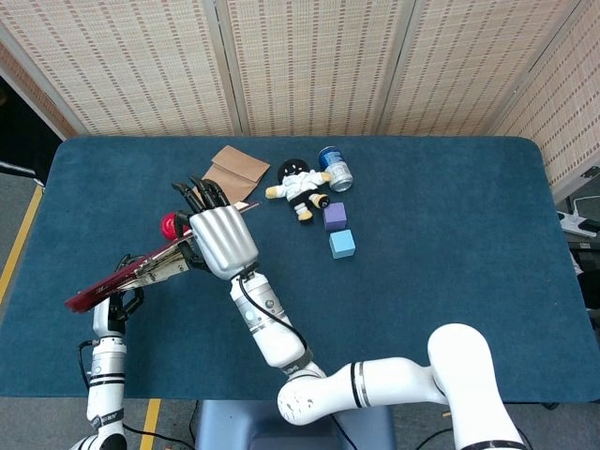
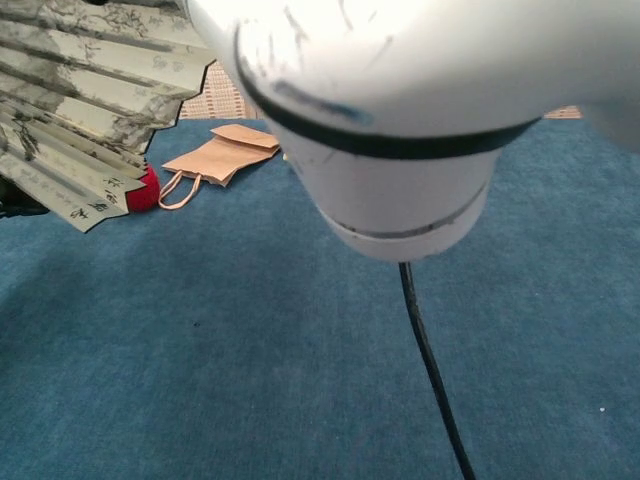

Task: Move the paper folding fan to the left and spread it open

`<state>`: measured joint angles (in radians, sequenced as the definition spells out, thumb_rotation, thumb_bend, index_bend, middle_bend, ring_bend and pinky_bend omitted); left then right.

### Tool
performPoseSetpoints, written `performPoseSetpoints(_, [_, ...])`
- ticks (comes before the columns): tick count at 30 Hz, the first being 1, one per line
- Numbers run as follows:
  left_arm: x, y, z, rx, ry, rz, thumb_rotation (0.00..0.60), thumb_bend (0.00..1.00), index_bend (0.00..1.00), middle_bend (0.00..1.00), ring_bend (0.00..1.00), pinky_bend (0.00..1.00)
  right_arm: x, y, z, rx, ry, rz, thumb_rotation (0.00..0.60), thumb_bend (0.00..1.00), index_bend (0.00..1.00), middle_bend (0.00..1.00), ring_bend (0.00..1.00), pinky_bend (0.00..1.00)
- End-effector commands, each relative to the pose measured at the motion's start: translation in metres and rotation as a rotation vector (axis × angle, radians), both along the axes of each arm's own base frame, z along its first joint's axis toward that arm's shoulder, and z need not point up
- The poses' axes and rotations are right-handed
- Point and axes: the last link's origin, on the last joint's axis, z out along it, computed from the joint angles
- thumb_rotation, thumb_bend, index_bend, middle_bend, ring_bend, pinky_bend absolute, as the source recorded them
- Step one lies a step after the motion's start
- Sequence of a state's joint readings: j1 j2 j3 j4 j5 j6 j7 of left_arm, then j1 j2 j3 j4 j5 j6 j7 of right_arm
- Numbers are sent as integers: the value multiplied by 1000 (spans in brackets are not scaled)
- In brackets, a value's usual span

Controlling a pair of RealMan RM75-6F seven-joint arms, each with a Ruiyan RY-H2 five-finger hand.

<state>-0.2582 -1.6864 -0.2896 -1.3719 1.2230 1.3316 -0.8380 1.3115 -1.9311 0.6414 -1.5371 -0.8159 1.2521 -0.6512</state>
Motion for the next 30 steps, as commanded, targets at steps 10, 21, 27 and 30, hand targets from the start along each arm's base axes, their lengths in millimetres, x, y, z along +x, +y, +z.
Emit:
performPoseSetpoints(10, [-15, 33, 19, 94, 107, 56, 600, 657, 834, 296, 69, 111, -33, 15, 42, -88, -39, 61, 600, 605, 587, 110, 0, 92])
performPoseSetpoints(21, [-25, 41, 12, 72, 165, 47, 600, 616, 665, 279, 76, 105, -74, 41, 45, -179, 6, 102, 600, 605, 556, 110, 0, 95])
performPoseSetpoints(27, [-31, 40, 10, 68, 173, 43, 600, 595, 440, 248, 71, 100, -108, 52, 40, -247, 21, 86, 600, 605, 488, 110, 0, 97])
performPoseSetpoints(30, [-33, 39, 11, 72, 184, 38, 600, 590, 375, 236, 67, 98, -117, 53, 31, -226, 33, 78, 600, 604, 473, 110, 0, 98])
